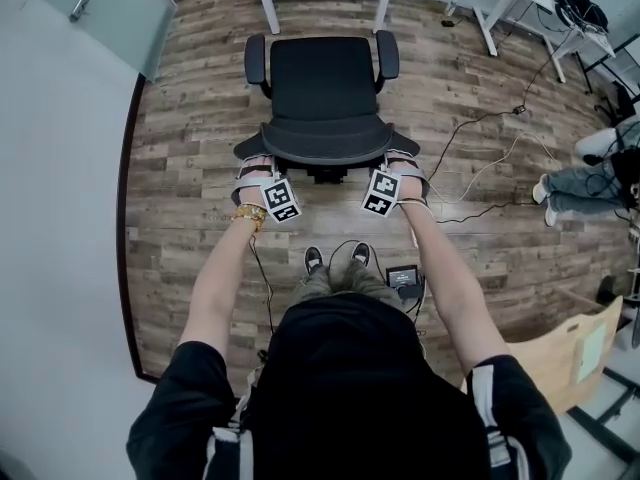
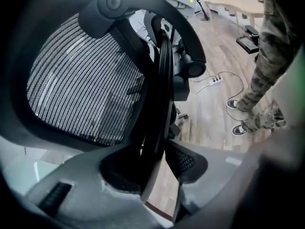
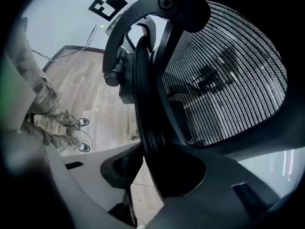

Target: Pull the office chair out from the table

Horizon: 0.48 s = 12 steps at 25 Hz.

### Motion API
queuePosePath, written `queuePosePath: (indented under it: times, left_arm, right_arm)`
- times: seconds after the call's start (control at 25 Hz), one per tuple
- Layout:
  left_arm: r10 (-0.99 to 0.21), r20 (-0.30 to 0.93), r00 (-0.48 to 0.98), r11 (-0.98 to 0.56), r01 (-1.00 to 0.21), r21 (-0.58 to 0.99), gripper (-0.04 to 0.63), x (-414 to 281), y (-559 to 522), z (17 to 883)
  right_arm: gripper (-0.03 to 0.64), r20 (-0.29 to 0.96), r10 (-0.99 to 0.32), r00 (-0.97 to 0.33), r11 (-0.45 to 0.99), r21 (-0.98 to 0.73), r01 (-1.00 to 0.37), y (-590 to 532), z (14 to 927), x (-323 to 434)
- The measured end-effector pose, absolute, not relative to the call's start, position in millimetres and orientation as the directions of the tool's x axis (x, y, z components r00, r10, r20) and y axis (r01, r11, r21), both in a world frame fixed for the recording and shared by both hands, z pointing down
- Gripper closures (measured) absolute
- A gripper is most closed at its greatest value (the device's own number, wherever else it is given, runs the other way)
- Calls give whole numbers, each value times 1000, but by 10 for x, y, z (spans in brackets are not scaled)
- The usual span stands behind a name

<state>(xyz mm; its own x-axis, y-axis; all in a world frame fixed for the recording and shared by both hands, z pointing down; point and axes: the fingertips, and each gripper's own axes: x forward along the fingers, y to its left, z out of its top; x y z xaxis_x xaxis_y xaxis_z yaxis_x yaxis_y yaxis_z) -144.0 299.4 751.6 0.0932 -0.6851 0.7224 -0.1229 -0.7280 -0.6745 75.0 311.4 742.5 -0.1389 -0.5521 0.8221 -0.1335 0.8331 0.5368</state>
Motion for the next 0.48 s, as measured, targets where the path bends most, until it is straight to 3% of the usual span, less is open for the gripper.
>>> queuePosePath:
  times: [0.36,0.48]
  left_arm:
    - [-689,716,116,-725,-111,-680,422,-1451,3002,7456]
    - [-672,718,185,-741,-165,-651,411,-1408,3051,7442]
  right_arm:
    - [491,812,-565,-146,825,552,-125,3116,7371,729]
    - [483,820,-548,-164,835,522,-175,3123,7358,725]
